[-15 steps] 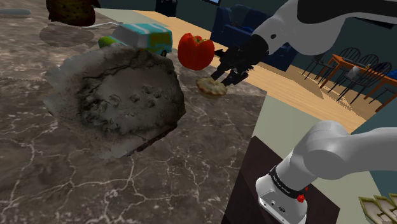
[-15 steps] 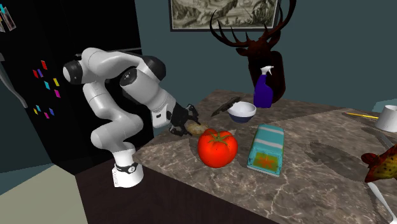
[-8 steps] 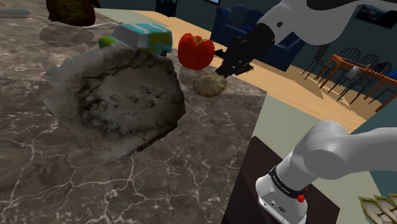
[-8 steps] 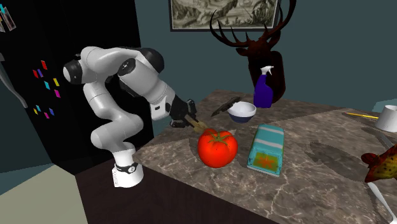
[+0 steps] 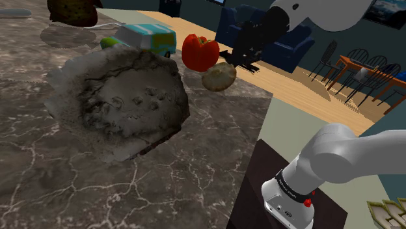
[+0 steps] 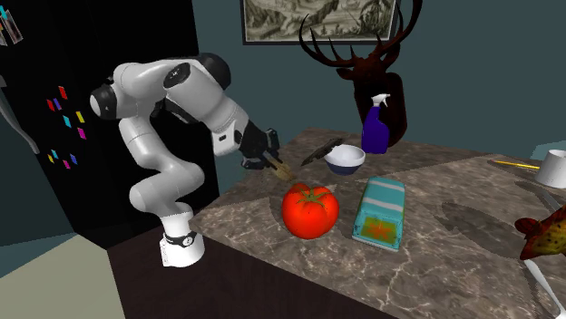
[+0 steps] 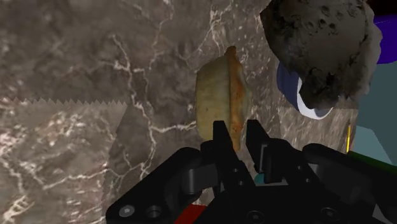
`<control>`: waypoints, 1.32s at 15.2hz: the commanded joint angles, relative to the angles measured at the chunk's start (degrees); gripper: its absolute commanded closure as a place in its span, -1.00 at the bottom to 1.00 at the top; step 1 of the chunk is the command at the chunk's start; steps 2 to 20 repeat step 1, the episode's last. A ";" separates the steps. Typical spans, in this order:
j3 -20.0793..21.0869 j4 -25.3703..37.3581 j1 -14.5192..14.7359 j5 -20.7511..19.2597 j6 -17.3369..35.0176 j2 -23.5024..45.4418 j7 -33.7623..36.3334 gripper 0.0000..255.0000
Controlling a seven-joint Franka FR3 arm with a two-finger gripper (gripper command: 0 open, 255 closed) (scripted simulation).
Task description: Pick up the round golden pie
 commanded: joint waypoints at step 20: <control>-0.01 0.46 0.00 -0.08 -0.32 0.05 0.28 1.00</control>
